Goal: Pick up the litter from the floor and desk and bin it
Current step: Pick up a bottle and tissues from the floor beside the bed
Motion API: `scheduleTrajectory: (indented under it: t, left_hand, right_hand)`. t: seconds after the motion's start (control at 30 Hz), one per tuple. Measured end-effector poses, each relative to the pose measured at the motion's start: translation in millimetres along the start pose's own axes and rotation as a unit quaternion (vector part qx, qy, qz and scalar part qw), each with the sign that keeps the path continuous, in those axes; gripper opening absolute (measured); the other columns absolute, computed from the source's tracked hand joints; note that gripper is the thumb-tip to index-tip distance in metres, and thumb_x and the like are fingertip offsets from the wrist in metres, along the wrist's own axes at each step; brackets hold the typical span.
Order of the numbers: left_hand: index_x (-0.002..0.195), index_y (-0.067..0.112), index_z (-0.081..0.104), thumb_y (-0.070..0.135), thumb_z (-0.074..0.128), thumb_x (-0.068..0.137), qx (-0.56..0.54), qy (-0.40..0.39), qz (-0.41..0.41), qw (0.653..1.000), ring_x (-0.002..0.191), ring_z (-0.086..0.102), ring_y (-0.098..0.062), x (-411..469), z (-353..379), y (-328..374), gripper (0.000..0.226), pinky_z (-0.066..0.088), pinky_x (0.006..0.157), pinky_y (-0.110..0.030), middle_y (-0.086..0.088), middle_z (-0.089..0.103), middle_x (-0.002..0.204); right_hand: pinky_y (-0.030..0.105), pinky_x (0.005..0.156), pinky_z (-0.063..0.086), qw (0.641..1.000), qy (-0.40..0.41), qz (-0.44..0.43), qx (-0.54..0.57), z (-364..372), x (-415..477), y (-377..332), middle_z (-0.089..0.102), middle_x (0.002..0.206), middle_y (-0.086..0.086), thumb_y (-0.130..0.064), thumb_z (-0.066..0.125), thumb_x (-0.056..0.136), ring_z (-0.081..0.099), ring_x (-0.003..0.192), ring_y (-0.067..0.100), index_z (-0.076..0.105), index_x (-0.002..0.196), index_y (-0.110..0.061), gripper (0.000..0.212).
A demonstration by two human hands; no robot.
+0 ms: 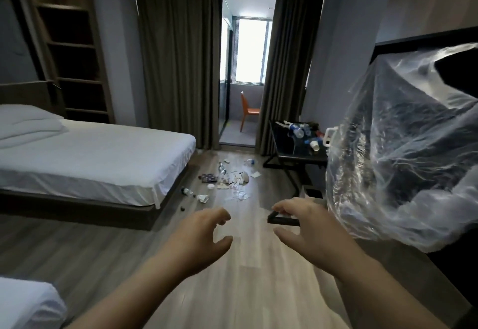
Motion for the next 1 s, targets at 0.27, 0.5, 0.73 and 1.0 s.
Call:
scheduleTrajectory:
  t: [0.27,0.5,0.73,1.0]
  left_hand:
    - [0.121,0.033,0.054,0.045,0.061,0.085,0.01,-0.016,-0.064,0.998,0.105,0.054,0.001,107,14,-86,0.039,0.043,0.088,-0.017,0.018,0.058,0.117]
    - [0.122,0.032,0.055,0.042,0.062,0.084,-0.002,-0.037,-0.1,0.994,0.105,0.055,-0.002,204,34,-190,0.04,0.046,0.088,-0.019,0.015,0.058,0.118]
    - [0.121,0.031,0.055,0.042,0.061,0.084,-0.004,-0.046,-0.104,0.993,0.104,0.056,-0.002,320,31,-301,0.04,0.047,0.089,-0.022,0.015,0.059,0.116]
    - [0.124,0.029,0.054,0.041,0.06,0.085,-0.019,-0.095,-0.098,0.99,0.105,0.056,-0.002,439,64,-369,0.041,0.045,0.087,-0.018,0.013,0.057,0.121]
  right_hand:
    - [0.029,0.093,0.047,0.998,-0.045,-0.014,0.044,55,144,36,0.057,0.109,-0.017,-0.037,0.063,0.084,0.055,0.105,0.003,0.059,0.12,-0.029,0.036]
    - [0.023,0.088,0.046,0.997,-0.065,-0.018,0.031,124,272,58,0.056,0.114,-0.017,-0.04,0.06,0.086,0.052,0.108,0.001,0.056,0.123,-0.032,0.037]
    - [0.023,0.085,0.047,0.996,-0.089,0.017,0.014,181,410,70,0.054,0.113,-0.02,-0.044,0.058,0.087,0.051,0.107,-0.001,0.055,0.122,-0.034,0.037]
    - [0.02,0.091,0.043,0.989,-0.13,0.059,0.023,237,523,118,0.057,0.116,-0.019,-0.045,0.058,0.086,0.051,0.11,0.0,0.055,0.125,-0.035,0.041]
Point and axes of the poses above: each hand's wrist, its own x-axis towards the middle knuckle, its own z-axis out of the palm, y = z × x, the point moved 1 cm from there along x, towards the middle knuckle
